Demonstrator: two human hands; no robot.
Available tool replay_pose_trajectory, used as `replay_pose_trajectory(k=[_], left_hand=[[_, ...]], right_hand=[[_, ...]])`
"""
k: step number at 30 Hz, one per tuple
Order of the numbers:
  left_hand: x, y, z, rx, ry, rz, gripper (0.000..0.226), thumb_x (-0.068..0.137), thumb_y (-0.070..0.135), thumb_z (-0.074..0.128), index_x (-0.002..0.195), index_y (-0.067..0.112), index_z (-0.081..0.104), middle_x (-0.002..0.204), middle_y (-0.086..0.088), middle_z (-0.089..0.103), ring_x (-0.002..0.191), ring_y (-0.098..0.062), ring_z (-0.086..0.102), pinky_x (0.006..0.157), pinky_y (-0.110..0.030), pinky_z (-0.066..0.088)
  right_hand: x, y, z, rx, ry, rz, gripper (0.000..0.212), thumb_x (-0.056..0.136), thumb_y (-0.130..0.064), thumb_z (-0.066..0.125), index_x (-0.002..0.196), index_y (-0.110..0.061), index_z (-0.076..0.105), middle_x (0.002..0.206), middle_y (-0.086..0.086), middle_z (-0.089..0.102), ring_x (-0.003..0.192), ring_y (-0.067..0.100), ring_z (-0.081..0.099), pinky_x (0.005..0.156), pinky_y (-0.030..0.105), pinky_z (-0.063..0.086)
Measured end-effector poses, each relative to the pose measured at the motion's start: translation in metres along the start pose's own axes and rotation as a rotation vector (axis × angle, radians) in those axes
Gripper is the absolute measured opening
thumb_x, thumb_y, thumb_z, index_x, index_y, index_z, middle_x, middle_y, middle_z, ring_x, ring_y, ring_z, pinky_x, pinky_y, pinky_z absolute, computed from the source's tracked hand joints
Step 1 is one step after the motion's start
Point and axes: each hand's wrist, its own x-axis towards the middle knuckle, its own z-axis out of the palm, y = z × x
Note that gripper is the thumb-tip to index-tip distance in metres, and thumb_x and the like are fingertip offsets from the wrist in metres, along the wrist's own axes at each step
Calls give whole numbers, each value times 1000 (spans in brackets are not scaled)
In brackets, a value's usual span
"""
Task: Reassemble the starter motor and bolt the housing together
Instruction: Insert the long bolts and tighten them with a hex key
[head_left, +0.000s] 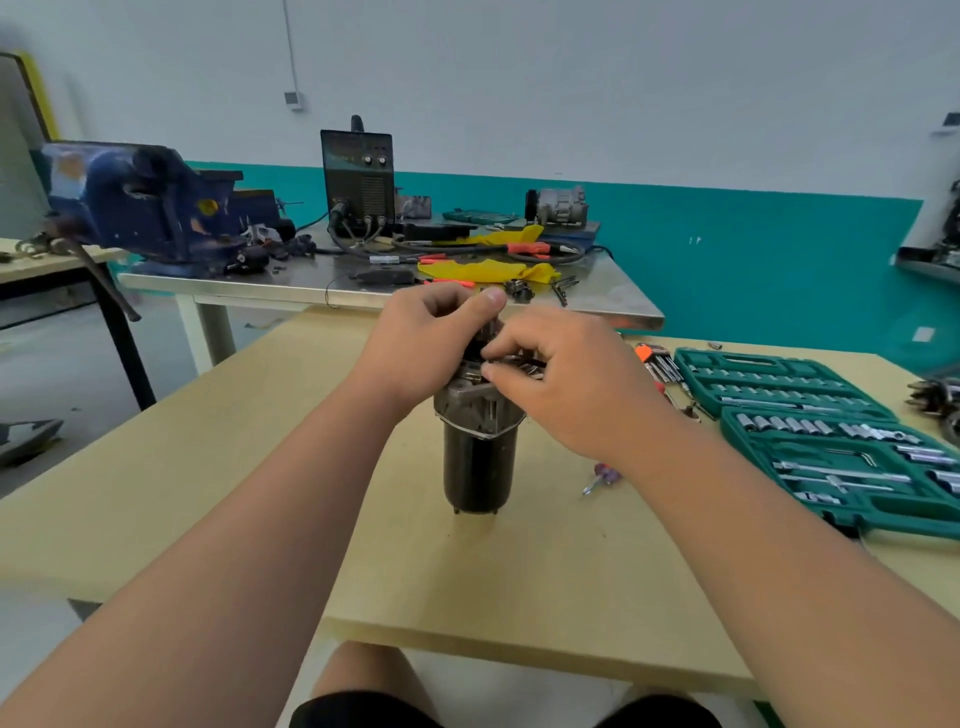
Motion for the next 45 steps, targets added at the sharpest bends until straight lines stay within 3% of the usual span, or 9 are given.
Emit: replay_pose_trajectory(k=[7,10,14,16,23,29,34,42,45], left_hand=[[-3,-3,5,-20,47,-2,32,90,41,63,78,12,71,76,-2,71,68,-13,64,68,-36,54],[-2,-1,6,-10,60,-27,32,90,43,63,75,16,72,70,4,70,65,-9,62,66,-34,52],[-1,-1,7,-10,70,-78,31,90,47,61,75,22,73,76,5,72,77,-15,68,71,-38,55],[-2,-1,7,-26,62,-90,31,90,47,60,78,21,74,79,2,73,81,-19,69,76,-43,56],[-1,-4,8,-32,82,-56,30,91,43,61,73,21,70,59,11,61,55,-3,53,56,-27,44],[-3,-5,8,-45,83,-43,29,92,43,62,73,22,69,62,12,63,60,-1,55,59,-25,43],[-4,-3,7,-56,74,-55,31,91,42,62,80,14,71,77,-9,69,65,-10,57,62,-31,46],[-9,1,5,-30,45,-28,18,93,39,59,94,23,66,72,13,66,61,0,59,56,-23,45],[-14,2,0,-79,-33,6,16,94,27,58,108,20,51,89,0,73,84,-23,65,68,-38,52]], right_hand=[[-1,2,-9,4,-168,53,9,91,-34,55,86,-33,63,92,-11,50,86,6,52,68,20,38],[0,2,-17,35,-216,105,17,97,-29,46,86,-35,58,91,-14,49,82,-3,49,65,16,33],[16,-5,-38,344,74,249,31,100,-28,37,87,-36,64,71,-15,58,63,-4,51,60,24,42],[26,-9,-43,391,196,235,31,101,-31,37,90,-38,65,69,-22,59,59,-3,51,54,17,40],[37,-14,-22,475,89,255,29,102,-22,38,90,-23,65,66,-5,60,49,12,55,45,29,51],[37,-10,-21,453,34,262,28,100,-23,42,85,-25,65,62,-7,63,50,10,58,47,25,51],[38,-9,-30,566,-134,301,20,97,-9,49,90,-17,67,65,-2,67,62,12,67,60,25,56],[31,-5,-18,382,89,271,15,87,-24,67,76,-19,59,54,-3,63,48,8,63,47,23,52],[34,-5,-12,314,121,257,20,86,-26,66,71,-22,54,55,-4,63,47,6,63,48,29,56]])
